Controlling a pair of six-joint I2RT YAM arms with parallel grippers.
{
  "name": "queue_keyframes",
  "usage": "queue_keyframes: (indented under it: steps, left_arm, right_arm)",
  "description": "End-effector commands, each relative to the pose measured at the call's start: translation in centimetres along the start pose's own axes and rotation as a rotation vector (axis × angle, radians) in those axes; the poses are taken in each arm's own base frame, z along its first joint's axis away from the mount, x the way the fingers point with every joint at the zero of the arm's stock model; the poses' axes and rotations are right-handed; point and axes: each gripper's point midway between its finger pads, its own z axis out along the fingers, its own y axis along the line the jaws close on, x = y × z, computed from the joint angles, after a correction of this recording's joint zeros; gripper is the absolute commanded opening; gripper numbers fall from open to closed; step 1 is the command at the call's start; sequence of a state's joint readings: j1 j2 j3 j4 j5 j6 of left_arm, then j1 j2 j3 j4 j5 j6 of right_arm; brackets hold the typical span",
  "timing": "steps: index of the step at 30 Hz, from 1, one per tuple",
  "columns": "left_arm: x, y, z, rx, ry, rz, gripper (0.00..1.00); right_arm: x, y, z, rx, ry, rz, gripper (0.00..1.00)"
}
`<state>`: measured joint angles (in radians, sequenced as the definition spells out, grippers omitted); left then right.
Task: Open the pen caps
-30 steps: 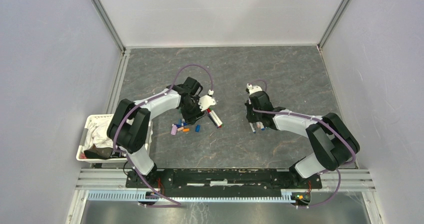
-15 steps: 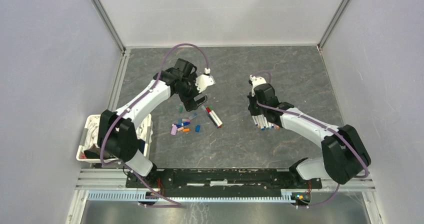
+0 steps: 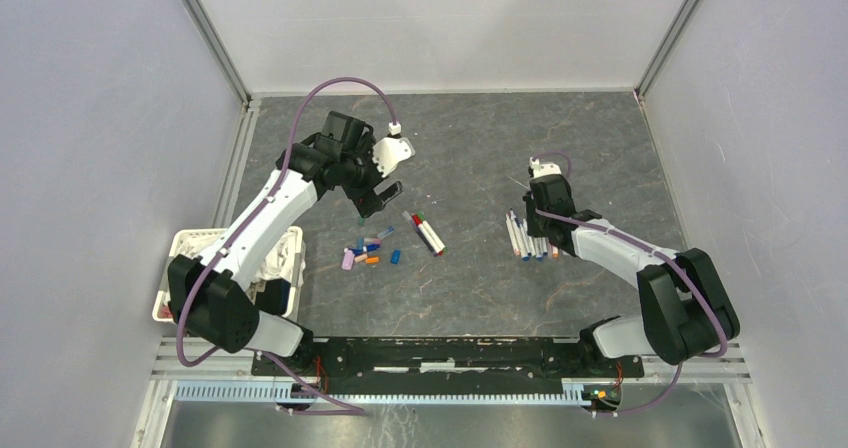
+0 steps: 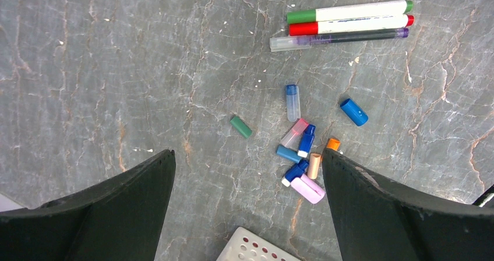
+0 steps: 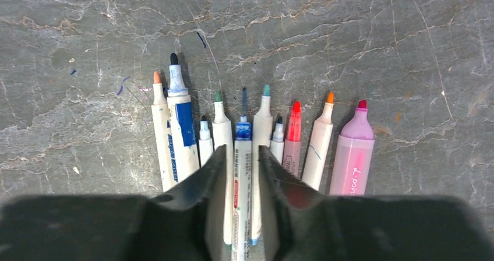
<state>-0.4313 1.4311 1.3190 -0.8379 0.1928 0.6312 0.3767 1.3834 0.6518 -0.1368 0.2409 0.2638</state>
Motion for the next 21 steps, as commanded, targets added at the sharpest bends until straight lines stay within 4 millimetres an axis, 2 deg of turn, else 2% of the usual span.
queue_keyframes:
  steps: [1,6,10,14,18,21]
  left_arm:
    - [0.1,-0.1,-0.8,-0.012,0.007,-0.075,1.00]
    - [-1.1,0.5,-1.8,-0.043,-0.026,-0.102,1.00]
    - [-2.3,1.9,-3.4,-0.116,-0.058,-0.136,1.00]
    - [-2.9,3.2,-5.1,-0.211,-0.100,-0.167,1.00]
    - [-2.7,3.5,-6.3,-0.251,-0.119,-0.130,1.00]
    - [-2.0,3.6,-6.3,-0.267,-0.103,-0.129,1.00]
  right_arm:
    - [-2.1,0.0,-0.4,0.005,-0.063,0.038,0.37]
    - [-4.4,0.1,-1.9,0.004,-0.120,0.071,0.42]
    - [-7.0,2.6,-3.5,-0.071,-0.195,0.062,0.43]
    - [-8.3,9.3,-4.5,-0.267,-0.219,-0.032,0.41]
    - [-7.5,15.7,-4.1,-0.419,-0.173,-0.178,0.38]
    - [-6.5,19.2,-3.3,-0.471,-0.128,-0.266,0.35]
